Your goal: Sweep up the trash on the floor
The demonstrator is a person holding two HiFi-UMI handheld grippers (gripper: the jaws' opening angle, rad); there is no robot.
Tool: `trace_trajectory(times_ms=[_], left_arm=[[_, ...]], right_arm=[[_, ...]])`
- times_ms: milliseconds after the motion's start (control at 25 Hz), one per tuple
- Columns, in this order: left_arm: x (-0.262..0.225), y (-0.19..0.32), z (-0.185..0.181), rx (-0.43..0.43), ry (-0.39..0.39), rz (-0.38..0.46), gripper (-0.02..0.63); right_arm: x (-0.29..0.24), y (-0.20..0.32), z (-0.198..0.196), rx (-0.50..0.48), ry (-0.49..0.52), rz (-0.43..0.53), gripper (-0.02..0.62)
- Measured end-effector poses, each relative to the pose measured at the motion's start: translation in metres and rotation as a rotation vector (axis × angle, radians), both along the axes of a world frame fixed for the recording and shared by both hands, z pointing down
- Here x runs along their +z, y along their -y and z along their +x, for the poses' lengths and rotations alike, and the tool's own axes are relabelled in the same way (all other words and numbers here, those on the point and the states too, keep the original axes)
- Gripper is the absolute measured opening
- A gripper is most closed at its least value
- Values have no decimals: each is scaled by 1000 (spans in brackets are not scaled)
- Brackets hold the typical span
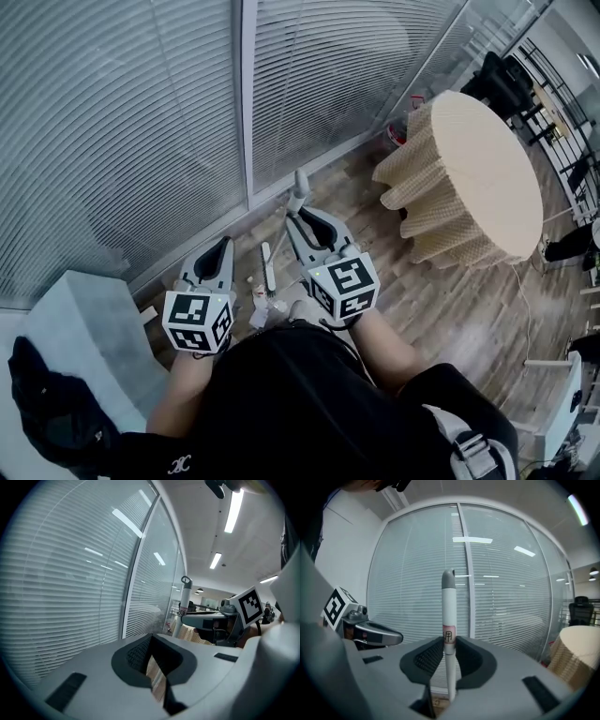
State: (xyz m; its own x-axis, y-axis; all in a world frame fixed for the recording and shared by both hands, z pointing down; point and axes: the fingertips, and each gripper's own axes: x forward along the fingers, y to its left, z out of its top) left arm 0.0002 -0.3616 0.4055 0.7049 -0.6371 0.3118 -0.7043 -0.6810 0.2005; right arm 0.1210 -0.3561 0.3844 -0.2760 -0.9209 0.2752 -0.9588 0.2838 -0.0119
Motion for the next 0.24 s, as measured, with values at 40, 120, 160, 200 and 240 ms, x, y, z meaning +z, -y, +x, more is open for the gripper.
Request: trace_trajectory(times_ms=[40,120,160,200,240], left_arm=[[-2,0,-1,3,2,3,-5],[-5,0,-5,8,6,7,-5],[-6,-1,-7,10,6,9,-5],[-6,-1,-9,11,7,11,-5],[-6,-2,-11,13,7,12,-5]], right_arm=[[-1,0,-2,3,-3,-1,92],[-2,0,-6,7,-9,-6,92],[-2,0,-9,9,-11,-9,92],[0,-1,-11,10,-14,-12,92],[1,-2,-14,12,-16,-16,92]])
